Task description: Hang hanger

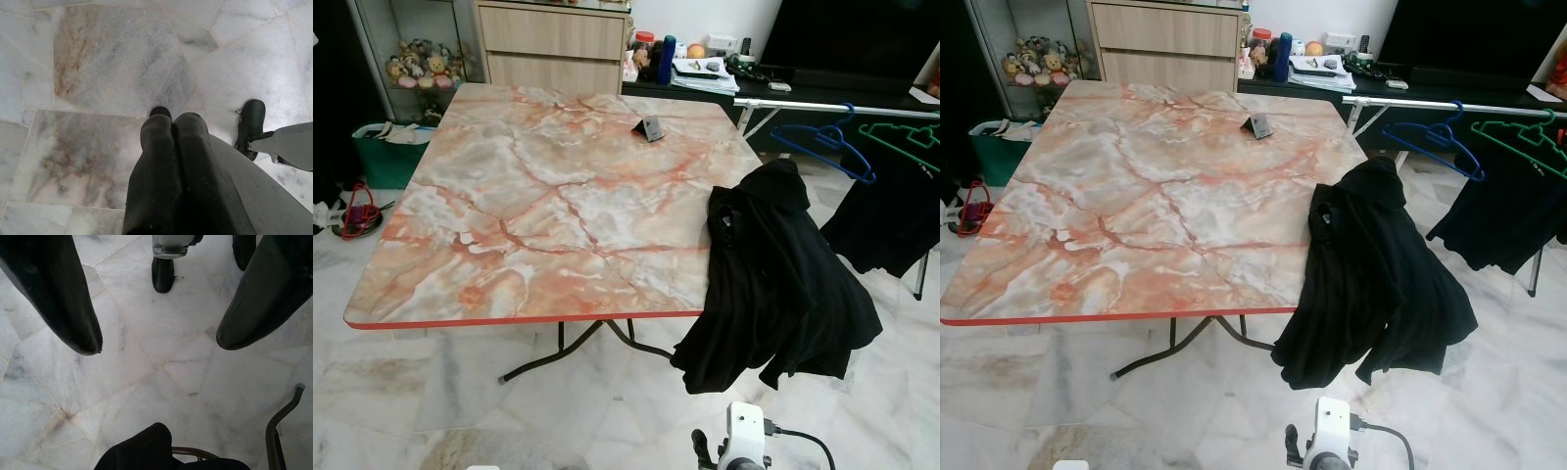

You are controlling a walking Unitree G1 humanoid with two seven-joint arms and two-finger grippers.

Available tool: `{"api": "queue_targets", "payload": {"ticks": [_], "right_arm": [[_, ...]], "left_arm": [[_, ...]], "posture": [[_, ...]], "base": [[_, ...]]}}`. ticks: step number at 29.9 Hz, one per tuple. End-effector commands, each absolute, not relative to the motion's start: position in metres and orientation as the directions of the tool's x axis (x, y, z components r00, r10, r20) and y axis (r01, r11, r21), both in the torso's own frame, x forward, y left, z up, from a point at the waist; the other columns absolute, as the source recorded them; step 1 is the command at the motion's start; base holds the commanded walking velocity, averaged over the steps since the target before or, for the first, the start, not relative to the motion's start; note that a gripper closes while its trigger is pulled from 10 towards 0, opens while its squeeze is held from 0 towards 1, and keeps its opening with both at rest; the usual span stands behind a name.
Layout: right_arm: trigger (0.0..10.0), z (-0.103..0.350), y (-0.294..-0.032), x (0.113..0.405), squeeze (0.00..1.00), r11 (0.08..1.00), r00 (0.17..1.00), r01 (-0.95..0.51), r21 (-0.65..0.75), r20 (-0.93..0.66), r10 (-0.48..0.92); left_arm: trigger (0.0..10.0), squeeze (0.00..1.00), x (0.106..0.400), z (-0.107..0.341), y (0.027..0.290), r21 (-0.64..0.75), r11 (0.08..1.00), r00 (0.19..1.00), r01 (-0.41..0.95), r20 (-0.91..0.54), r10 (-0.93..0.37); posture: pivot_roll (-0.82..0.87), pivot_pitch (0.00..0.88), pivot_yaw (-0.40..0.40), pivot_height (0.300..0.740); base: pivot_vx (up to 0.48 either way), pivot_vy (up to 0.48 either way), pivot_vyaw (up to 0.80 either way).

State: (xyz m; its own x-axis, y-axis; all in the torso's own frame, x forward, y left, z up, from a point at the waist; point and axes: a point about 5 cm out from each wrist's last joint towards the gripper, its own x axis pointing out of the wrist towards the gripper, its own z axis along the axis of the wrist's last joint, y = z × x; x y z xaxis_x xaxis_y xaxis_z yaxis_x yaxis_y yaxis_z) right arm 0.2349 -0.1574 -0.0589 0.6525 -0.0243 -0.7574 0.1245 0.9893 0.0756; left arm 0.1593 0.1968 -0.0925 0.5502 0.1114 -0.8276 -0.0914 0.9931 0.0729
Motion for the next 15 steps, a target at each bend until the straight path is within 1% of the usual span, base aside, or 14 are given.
{"api": "queue_targets", "payload": {"ticks": [1, 3, 5, 7, 15], "right_arm": [[10.0, -0.076, -0.164, 0.205, 0.0, 0.969, 0.589, 0.182, 0.17, -0.807, 0.031], [10.0, -0.076, -0.165, 0.205, 0.0, 0.969, 0.59, 0.18, 0.166, -0.807, 0.029], [10.0, -0.077, -0.166, 0.203, 0.0, 0.963, 0.597, 0.2, 0.182, -0.802, 0.028], [10.0, -0.078, -0.167, 0.201, 0.0, 0.958, 0.599, 0.21, 0.193, -0.8, 0.03], [10.0, -0.078, -0.168, 0.201, 0.0, 0.957, 0.599, 0.211, 0.198, -0.8, 0.033]], "left_arm": [[10.0, 0.0, 0.169, -0.075, 0.259, 0.19, 0.982, 0.531, 0.01, -0.833, 0.156], [10.0, 0.0, 0.168, -0.075, 0.26, 0.191, 0.982, 0.53, 0.008, -0.833, 0.158], [10.0, 0.0, 0.155, -0.081, 0.258, 0.186, 0.982, 0.502, 0.022, -0.852, 0.15], [10.0, 0.0, 0.149, -0.084, 0.257, 0.184, 0.982, 0.488, 0.031, -0.861, 0.146], [10.0, 0.0, 0.148, -0.084, 0.257, 0.18, 0.983, 0.483, 0.038, -0.864, 0.139]], "posture": [[0.09, 0.0, 0.034, 0.74], [0.09, 0.0, 0.033, 0.74], [0.08, 0.0, 0.026, 0.74], [0.08, 0.0, 0.027, 0.74], [0.07, 0.0, 0.028, 0.74]], "base": [[0.0, 0.0, 0.0], [0.0, 0.0, 0.0], [0.0, 0.0, 0.0], [0.0, 0.0, 0.0], [0.0, 0.0, 0.0]]}}
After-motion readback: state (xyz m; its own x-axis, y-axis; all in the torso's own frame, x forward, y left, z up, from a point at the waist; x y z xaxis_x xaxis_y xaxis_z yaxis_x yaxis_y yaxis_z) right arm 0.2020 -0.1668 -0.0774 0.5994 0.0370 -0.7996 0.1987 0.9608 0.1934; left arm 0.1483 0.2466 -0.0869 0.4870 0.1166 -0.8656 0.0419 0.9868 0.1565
